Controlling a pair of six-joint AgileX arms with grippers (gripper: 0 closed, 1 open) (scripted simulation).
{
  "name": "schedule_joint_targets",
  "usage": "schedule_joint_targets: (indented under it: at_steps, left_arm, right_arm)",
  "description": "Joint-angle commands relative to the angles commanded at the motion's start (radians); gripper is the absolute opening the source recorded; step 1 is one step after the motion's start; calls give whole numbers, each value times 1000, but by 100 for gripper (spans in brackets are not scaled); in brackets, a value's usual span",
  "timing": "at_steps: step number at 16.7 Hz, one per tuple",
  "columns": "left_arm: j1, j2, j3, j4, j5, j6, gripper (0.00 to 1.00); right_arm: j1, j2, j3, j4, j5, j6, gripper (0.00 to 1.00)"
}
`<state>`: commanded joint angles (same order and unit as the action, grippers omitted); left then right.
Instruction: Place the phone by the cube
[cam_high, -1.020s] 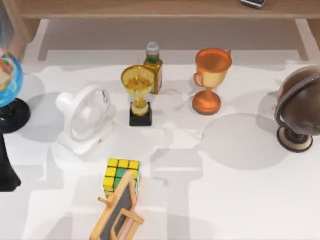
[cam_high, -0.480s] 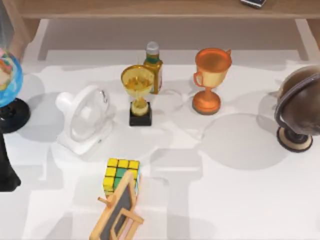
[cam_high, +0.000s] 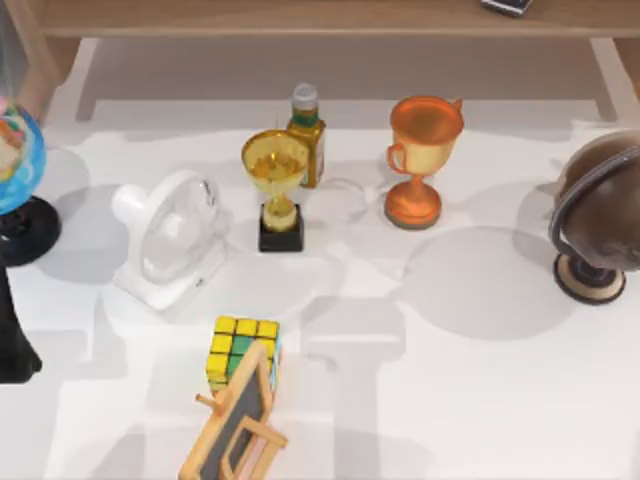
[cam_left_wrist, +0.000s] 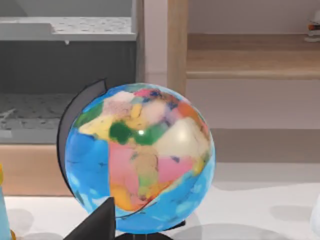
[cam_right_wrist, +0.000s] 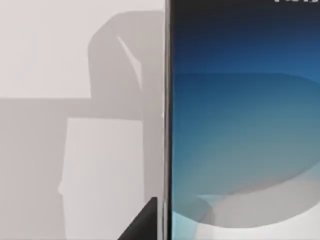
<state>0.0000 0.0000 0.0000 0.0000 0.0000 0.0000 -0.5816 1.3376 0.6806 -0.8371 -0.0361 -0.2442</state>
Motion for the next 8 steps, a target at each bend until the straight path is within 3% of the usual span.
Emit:
schedule_joint_targets:
  at_steps: [8]
  left_arm:
    - [0, 0, 0, 0, 0, 0, 100]
  right_arm:
    - [273, -94, 265, -75, -80, 382, 0]
